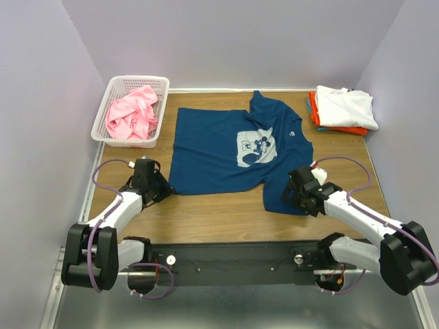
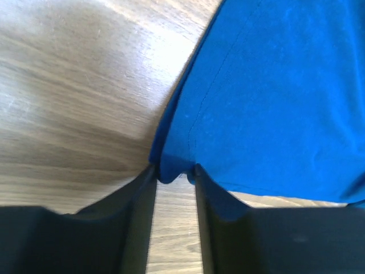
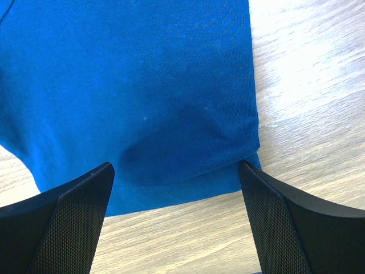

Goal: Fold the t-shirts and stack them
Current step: Flatten the tshirt out

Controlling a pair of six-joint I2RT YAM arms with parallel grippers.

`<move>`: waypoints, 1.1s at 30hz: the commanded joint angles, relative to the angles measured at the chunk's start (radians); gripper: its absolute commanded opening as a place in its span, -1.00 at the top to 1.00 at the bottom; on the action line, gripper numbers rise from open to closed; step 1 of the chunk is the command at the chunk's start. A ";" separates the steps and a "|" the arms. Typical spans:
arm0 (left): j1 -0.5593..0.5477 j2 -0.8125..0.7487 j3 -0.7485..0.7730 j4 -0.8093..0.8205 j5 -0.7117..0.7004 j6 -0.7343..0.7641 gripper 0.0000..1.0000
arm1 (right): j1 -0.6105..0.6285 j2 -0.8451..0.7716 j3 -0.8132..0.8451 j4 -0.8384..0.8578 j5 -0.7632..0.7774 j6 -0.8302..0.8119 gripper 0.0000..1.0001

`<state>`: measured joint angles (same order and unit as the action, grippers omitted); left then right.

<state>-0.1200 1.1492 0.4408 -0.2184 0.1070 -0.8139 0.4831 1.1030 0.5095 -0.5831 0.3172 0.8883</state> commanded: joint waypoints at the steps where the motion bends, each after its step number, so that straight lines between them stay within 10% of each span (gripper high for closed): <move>1: 0.000 0.007 -0.016 -0.006 0.022 0.005 0.38 | 0.002 -0.005 -0.023 -0.009 0.028 0.008 -0.93; 4: 0.000 0.004 -0.017 -0.004 0.022 0.005 1.00 | 0.002 0.001 -0.019 -0.008 0.043 0.018 -0.93; 33: 0.000 0.103 0.173 0.028 -0.264 0.053 1.00 | 0.002 -0.012 -0.040 -0.014 0.086 0.103 -0.74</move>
<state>-0.1200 1.2564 0.6151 -0.2138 -0.1169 -0.7822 0.4831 1.1015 0.5022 -0.5804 0.3649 0.9493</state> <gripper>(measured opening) 0.009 0.868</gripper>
